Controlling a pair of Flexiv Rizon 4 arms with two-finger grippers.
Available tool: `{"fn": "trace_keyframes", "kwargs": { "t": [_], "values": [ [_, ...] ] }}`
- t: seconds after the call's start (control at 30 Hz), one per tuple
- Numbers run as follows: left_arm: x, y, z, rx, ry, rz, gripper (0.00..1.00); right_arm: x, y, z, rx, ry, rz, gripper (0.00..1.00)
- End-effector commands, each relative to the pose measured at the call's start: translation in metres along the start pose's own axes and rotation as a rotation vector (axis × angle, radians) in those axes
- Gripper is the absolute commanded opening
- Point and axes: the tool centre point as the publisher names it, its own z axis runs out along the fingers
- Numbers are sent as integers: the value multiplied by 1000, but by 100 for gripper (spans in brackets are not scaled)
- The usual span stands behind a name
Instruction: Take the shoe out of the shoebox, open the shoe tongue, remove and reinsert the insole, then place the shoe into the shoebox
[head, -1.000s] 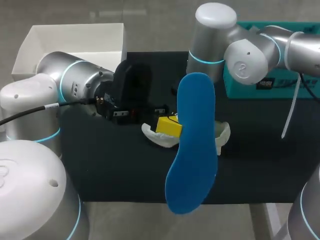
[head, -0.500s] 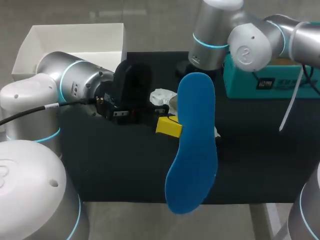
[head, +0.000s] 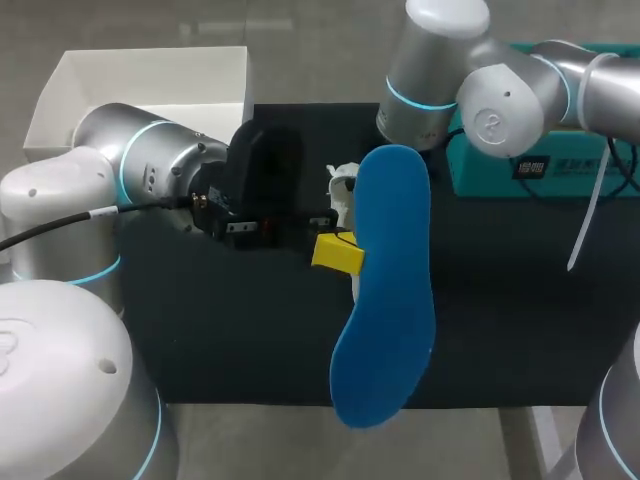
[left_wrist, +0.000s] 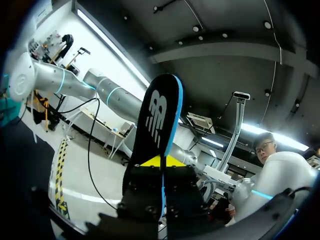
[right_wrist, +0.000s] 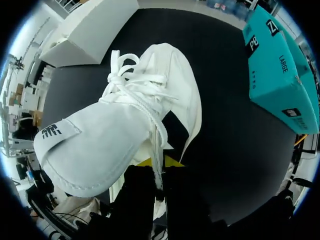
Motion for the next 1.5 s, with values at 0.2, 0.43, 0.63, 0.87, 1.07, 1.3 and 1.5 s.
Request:
{"fn": "trace_keyframes", "kwargs": {
  "t": [0.2,0.43,0.63,0.87,1.07,1.3,1.5],
  "values": [
    [-2,0,0,1,5,1,0,0,5,7,-87,34,171,0],
    [-2,0,0,1,5,1,0,-1,8,6,-107,75,94,0],
    [-2,0,0,1,5,1,0,-4,7,7,-101,68,78,0],
    [-2,0,0,1,5,1,0,-7,6,17,-87,103,89,0],
    [-2,0,0,1,5,1,0,-7,5,24,-59,104,84,0],
    [-2,0,0,1,5,1,0,-10,6,34,-47,138,79,33],
    [-2,0,0,1,5,1,0,-9,1,29,-41,154,81,100]
  ]
}}
